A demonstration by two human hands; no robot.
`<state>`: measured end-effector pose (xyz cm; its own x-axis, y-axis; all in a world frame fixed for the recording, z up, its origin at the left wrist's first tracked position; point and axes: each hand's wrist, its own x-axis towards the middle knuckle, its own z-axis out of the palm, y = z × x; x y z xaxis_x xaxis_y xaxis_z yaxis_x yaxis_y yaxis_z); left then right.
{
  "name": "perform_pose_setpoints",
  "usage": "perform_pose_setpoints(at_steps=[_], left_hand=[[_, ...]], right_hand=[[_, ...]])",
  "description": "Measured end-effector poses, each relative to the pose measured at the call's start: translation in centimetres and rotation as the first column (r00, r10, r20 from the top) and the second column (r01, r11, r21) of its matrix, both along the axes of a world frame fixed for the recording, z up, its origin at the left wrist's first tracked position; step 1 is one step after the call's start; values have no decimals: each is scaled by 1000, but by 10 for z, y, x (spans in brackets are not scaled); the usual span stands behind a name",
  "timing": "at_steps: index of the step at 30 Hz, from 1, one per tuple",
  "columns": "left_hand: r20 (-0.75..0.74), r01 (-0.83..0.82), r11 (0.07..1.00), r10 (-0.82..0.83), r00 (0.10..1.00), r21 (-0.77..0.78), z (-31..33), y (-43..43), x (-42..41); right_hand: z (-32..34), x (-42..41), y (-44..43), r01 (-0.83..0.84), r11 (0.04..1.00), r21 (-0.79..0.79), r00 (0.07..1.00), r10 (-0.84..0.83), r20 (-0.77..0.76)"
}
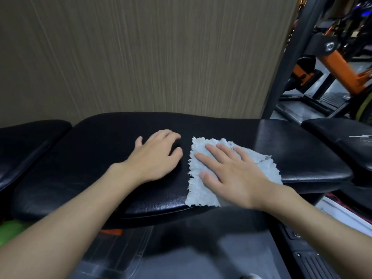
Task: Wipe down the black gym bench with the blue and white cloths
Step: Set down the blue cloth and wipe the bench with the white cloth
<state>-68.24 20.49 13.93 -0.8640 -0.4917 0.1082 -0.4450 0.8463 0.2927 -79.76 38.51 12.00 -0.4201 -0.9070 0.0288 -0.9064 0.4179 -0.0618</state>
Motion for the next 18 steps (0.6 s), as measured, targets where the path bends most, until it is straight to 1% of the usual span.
perform_pose_setpoints(at_steps=[5, 12, 15, 18], left_hand=[[50, 32, 999, -30, 998, -44, -12, 9, -15], [28, 34, 997, -32, 999, -64, -16, 6, -15], [20, 34, 997, -33, 999, -67, -16, 5, -16], [17, 32, 997, -31, 999, -69, -17, 5, -16]], right_hand=[[8, -43, -25, 47, 997, 53, 995, -52, 86], [4, -123, -82, 184, 981, 57, 980, -188, 68], [6, -135, -95, 241, 969, 50, 966, -245, 85], [6, -133, -95, 260, 964, 56, 960, -264, 96]])
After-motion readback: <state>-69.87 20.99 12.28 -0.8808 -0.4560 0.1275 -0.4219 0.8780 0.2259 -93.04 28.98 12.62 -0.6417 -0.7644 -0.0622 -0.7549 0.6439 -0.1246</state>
